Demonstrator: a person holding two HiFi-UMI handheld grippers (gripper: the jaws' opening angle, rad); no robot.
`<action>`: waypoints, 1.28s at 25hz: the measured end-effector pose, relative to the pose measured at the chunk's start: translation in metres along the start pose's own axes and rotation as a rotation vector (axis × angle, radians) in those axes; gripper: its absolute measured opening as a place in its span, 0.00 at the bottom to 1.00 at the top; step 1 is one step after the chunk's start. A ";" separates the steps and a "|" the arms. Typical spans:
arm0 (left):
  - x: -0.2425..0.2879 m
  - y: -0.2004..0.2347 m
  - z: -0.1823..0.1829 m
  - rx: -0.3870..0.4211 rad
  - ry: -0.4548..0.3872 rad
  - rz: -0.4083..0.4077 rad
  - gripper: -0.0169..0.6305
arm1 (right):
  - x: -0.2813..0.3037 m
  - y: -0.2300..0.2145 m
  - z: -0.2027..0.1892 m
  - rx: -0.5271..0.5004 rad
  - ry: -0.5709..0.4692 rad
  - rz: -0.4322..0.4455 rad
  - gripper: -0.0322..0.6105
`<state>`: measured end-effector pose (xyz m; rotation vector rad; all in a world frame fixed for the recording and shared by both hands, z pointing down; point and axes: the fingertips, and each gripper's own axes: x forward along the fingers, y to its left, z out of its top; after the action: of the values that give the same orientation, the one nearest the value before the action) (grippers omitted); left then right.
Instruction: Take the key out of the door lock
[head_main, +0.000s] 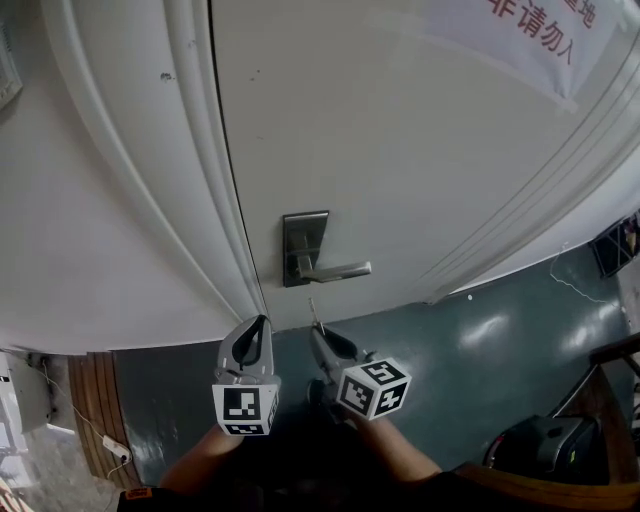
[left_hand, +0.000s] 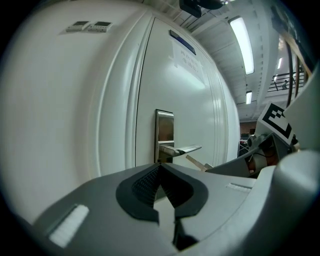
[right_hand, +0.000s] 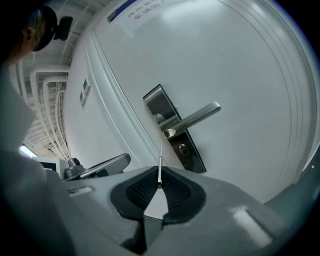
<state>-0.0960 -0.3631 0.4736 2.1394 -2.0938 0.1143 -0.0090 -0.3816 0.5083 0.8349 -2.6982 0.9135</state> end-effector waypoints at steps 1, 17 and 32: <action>-0.003 0.000 0.000 0.005 -0.004 -0.013 0.05 | -0.001 0.004 -0.002 -0.004 -0.003 -0.010 0.07; -0.089 0.024 -0.026 -0.009 0.016 -0.221 0.05 | -0.033 0.082 -0.059 0.016 -0.098 -0.200 0.07; -0.178 -0.054 -0.032 0.013 -0.008 -0.311 0.05 | -0.147 0.108 -0.125 0.014 -0.153 -0.297 0.07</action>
<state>-0.0450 -0.1813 0.4745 2.4434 -1.7403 0.0843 0.0503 -0.1680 0.5050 1.3143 -2.5915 0.8317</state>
